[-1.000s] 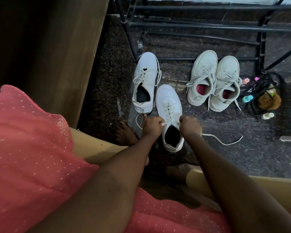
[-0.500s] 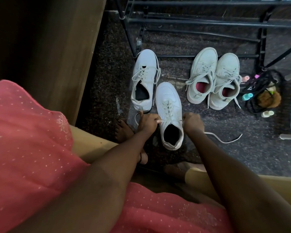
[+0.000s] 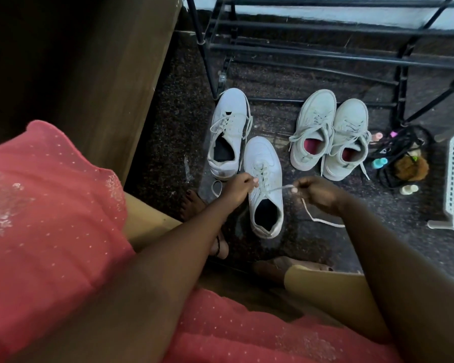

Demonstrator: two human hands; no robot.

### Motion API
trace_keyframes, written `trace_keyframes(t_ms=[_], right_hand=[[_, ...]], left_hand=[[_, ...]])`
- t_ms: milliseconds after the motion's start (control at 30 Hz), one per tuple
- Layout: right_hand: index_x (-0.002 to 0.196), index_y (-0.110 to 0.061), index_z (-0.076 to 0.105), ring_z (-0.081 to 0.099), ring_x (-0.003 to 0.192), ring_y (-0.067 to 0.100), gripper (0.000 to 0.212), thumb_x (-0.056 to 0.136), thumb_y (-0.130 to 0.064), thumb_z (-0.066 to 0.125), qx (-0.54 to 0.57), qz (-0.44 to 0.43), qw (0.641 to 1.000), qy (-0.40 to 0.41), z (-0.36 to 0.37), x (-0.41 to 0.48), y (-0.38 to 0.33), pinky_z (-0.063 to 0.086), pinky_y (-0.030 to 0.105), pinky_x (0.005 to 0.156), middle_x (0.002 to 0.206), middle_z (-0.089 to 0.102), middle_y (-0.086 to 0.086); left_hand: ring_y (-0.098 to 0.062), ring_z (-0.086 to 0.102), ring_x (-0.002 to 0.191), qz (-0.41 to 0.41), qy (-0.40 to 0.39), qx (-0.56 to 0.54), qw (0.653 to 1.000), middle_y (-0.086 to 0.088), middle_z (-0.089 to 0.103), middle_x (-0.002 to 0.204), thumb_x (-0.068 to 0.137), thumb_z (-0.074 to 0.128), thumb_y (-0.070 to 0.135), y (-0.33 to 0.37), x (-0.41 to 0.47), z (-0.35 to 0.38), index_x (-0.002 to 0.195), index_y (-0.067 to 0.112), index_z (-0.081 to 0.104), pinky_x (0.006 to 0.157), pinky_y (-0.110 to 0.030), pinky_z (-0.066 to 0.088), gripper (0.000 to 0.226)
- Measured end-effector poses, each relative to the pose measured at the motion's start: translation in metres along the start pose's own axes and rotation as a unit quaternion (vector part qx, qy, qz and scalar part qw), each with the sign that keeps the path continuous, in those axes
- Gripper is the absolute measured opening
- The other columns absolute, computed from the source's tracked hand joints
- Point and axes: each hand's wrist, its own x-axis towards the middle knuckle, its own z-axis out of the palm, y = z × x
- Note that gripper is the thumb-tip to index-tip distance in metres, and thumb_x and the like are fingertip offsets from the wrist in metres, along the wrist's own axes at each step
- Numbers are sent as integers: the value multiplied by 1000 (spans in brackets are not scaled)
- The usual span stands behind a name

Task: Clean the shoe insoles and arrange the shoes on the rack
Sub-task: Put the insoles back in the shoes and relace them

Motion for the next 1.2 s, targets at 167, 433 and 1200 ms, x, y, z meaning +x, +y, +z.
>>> trace_keyframes(t_ms=[167,433,1200], right_hand=[[67,-12,76,48,76,17,36,88,4,52,135,-61,989,-31,5,4,-7,36,22,63,87,61,7],[73,-15,78,65,88,-2,45,90,11,44,198,-71,977,-44,24,8,-7,49,11,70,86,74,-8],[83,-9,61,65,67,13,22,70,5,73,-114,-131,963,205,38,20,-44,51,28,68,79,70,14]], left_hand=[[-21,56,106,-47,-10,-167,985,-13,63,111,102,38,30,15,-2,18,112,-2,61,91,-28,37,40],[-14,55,71,12,9,-259,966,-2,60,74,102,34,11,26,6,20,83,17,58,69,-20,47,31],[-12,48,63,99,0,-3,995,-8,54,68,86,67,14,15,10,15,83,-5,71,61,-26,33,20]])
